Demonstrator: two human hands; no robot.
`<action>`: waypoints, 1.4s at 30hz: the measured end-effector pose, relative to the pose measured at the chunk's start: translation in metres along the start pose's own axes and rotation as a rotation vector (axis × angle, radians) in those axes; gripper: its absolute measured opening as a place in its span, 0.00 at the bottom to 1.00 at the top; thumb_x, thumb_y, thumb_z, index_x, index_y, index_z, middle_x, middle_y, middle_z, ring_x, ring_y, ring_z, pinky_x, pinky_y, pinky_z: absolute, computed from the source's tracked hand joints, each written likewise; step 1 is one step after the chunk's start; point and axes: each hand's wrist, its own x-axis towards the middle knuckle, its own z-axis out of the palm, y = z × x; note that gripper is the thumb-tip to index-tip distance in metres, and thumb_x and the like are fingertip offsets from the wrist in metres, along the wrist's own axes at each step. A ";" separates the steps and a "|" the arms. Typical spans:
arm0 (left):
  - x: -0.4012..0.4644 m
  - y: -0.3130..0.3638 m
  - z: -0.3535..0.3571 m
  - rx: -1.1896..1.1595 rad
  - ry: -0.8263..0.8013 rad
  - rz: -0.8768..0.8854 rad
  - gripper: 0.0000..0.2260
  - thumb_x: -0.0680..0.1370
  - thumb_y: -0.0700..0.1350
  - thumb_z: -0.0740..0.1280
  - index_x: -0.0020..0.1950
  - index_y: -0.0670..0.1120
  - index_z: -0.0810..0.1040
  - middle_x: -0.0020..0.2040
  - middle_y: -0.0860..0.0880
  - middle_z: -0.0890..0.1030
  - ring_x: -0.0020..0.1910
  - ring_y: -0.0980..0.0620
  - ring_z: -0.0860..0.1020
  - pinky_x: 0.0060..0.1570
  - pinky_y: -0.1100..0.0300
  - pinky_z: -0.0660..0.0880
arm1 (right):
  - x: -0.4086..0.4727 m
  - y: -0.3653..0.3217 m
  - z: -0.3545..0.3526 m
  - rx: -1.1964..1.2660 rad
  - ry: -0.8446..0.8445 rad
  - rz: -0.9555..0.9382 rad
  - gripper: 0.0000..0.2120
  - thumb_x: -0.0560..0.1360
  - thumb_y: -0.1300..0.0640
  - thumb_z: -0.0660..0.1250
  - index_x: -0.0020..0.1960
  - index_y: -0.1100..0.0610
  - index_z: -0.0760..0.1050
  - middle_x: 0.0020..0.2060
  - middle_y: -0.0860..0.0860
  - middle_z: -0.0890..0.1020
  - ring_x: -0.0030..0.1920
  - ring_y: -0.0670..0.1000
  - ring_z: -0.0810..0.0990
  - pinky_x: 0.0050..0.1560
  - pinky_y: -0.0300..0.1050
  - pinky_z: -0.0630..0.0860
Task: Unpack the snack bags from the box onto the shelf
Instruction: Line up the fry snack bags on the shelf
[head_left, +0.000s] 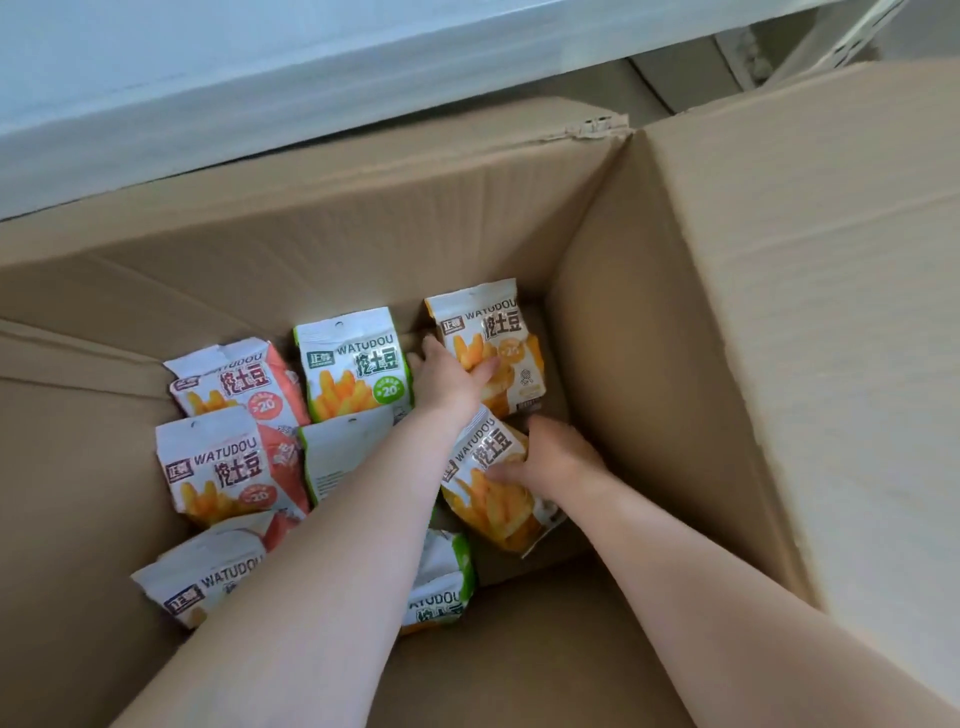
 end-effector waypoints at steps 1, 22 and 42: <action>0.002 0.001 0.002 -0.016 0.018 -0.007 0.31 0.72 0.57 0.72 0.66 0.42 0.64 0.65 0.41 0.72 0.64 0.39 0.72 0.62 0.44 0.71 | 0.001 -0.001 0.000 -0.019 -0.010 -0.002 0.30 0.68 0.40 0.75 0.62 0.56 0.73 0.60 0.53 0.79 0.59 0.54 0.79 0.57 0.50 0.77; -0.265 0.123 -0.272 -0.178 0.123 0.279 0.17 0.76 0.46 0.70 0.59 0.51 0.64 0.49 0.62 0.74 0.47 0.63 0.75 0.42 0.70 0.68 | -0.302 -0.075 -0.145 0.320 0.143 0.042 0.20 0.69 0.39 0.73 0.44 0.55 0.74 0.35 0.46 0.79 0.33 0.45 0.79 0.29 0.37 0.72; -0.616 0.223 -0.542 -0.471 0.129 0.487 0.28 0.76 0.51 0.69 0.74 0.56 0.63 0.63 0.55 0.77 0.58 0.55 0.78 0.58 0.57 0.75 | -0.703 -0.211 -0.258 1.279 0.463 -0.506 0.15 0.73 0.50 0.74 0.54 0.58 0.79 0.41 0.51 0.86 0.45 0.56 0.86 0.47 0.49 0.82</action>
